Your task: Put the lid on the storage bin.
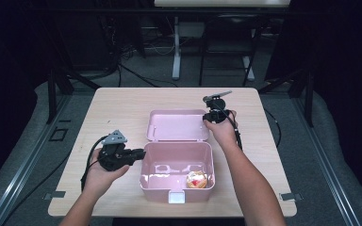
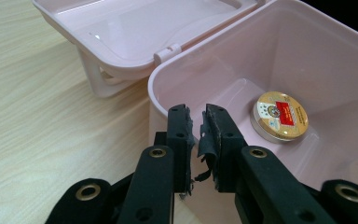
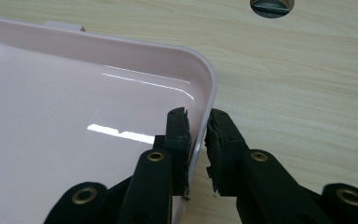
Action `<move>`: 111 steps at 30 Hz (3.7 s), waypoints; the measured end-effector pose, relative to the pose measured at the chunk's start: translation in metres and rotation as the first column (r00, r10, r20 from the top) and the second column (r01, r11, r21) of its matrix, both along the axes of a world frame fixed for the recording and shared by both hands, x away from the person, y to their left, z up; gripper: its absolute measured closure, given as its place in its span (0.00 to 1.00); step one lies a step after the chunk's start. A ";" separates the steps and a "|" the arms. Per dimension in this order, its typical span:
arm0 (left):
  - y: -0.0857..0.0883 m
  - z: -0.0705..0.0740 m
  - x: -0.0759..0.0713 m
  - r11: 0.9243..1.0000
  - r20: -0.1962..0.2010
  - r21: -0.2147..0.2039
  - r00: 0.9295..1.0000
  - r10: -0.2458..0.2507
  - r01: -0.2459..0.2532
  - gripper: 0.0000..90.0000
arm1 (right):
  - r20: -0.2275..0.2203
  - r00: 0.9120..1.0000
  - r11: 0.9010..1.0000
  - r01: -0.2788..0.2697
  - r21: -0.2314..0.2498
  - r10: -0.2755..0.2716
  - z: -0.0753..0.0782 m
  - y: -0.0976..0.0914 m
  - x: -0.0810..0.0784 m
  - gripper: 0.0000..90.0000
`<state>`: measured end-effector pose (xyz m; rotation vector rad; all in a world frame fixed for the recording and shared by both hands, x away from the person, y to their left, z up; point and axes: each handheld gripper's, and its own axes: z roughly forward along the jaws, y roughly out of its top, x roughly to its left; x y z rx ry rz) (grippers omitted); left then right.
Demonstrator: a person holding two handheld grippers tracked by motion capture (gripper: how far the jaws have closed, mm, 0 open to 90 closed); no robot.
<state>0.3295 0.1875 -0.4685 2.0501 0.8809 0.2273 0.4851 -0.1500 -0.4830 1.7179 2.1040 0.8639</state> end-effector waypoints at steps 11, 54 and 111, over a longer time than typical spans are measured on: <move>0.000 0.000 0.000 1.000 0.002 0.002 1.000 0.000 0.000 0.90 | 0.013 1.000 1.000 0.002 -0.006 -0.002 0.004 0.000 -0.003 0.89; 0.000 0.000 0.000 1.000 -0.004 -0.004 1.000 0.004 -0.004 0.90 | 0.064 0.997 1.000 0.031 0.006 -0.031 0.019 0.000 -0.013 0.92; 0.000 -0.001 0.000 1.000 -0.007 -0.015 1.000 0.020 -0.020 0.90 | 0.335 0.941 0.999 -0.041 0.011 0.035 0.080 -0.008 -0.082 0.96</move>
